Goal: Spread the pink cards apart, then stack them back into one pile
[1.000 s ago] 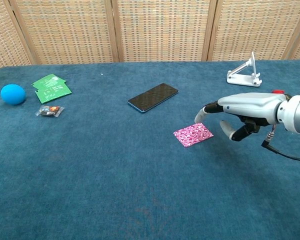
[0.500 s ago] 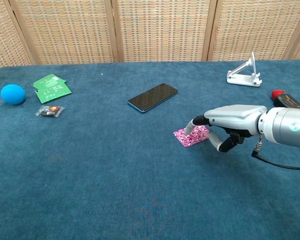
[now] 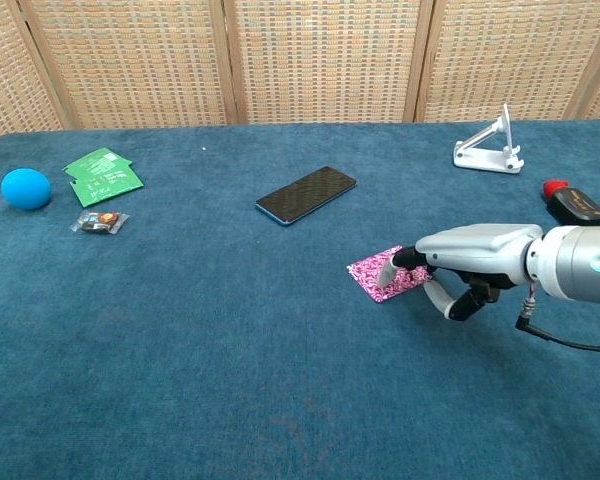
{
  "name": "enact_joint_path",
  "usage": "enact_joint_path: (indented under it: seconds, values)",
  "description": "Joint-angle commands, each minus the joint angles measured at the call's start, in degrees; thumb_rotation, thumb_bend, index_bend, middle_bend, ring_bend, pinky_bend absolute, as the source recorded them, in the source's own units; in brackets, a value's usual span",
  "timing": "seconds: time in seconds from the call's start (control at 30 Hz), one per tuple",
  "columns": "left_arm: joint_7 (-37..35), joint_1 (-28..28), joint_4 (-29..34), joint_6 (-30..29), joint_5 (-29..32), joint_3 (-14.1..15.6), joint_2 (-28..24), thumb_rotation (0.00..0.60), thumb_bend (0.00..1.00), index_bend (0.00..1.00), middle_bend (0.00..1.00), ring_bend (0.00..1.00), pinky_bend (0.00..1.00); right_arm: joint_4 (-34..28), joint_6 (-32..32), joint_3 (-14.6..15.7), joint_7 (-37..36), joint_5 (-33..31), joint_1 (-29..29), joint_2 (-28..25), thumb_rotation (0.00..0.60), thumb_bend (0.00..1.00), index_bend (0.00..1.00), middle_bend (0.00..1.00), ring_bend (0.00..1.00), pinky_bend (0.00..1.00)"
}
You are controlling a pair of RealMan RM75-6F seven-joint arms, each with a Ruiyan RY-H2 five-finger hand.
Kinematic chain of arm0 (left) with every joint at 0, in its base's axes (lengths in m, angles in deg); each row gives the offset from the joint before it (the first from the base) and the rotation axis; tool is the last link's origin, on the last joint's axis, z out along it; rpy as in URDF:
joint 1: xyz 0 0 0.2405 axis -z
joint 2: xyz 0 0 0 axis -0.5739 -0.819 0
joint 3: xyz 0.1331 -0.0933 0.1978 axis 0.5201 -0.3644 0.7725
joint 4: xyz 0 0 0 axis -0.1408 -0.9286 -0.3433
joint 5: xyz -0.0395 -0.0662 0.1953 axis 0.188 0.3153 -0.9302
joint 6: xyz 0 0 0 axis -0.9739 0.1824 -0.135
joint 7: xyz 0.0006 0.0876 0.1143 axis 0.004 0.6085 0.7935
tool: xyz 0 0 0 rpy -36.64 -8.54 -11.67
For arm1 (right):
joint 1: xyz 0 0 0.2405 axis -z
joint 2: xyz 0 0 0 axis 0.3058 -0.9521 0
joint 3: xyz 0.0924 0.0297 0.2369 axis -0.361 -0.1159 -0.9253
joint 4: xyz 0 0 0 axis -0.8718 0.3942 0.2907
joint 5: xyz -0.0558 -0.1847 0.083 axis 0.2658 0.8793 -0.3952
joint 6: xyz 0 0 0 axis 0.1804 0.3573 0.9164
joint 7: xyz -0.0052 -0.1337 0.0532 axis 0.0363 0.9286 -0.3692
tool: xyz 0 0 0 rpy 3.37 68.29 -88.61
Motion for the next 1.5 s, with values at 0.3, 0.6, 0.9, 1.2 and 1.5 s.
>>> enact_joint_path:
  seconds: [0.3,0.6,0.9,1.2,1.5]
  values:
    - [-0.2,0.1,0.2,0.1,0.2,-0.1,-0.1,0.6,0.0,0.0,0.0,0.0,0.0,-8.2,-1.5,5.0,0.5,2.1,-0.6,-5.4,0.6,1.0,0.2,0.2,0.17,0.23]
    - [-0.5,-0.1,0.3,-0.3,-0.2,0.0,-0.3,0.6,0.0,0.0,0.0,0.0,0.0,-13.8,-1.9,8.3,2.2,2.9,-1.4,-8.6,0.6,1.0,0.2,0.2,0.17,0.23]
    - [-1.2,-0.3,0.3,-0.7,-0.4,0.0,-0.5,0.6,0.0,0.0,0.0,0.0,0.0,-13.0,5.1,4.0,-2.1,5.9,-0.4,-8.8,0.6,1.0,0.19,0.2,0.17,0.24]
    - [-0.8,-0.1,0.4,-0.5,-0.5,0.1,-0.4,0.6,0.0,0.0,0.0,0.0,0.0,-4.8,5.4,0.7,-4.8,6.7,-2.2,-3.4,0.6,1.0,0.19,0.2,0.17,0.24]
    - [-1.4,-0.1,0.1,-0.3,-0.1,-0.1,-0.5,0.6,0.0,0.0,0.0,0.0,0.0,-1.9,3.8,1.8,0.7,2.1,-4.4,0.5,0.6,1.0,0.19,0.2,0.17,0.24]
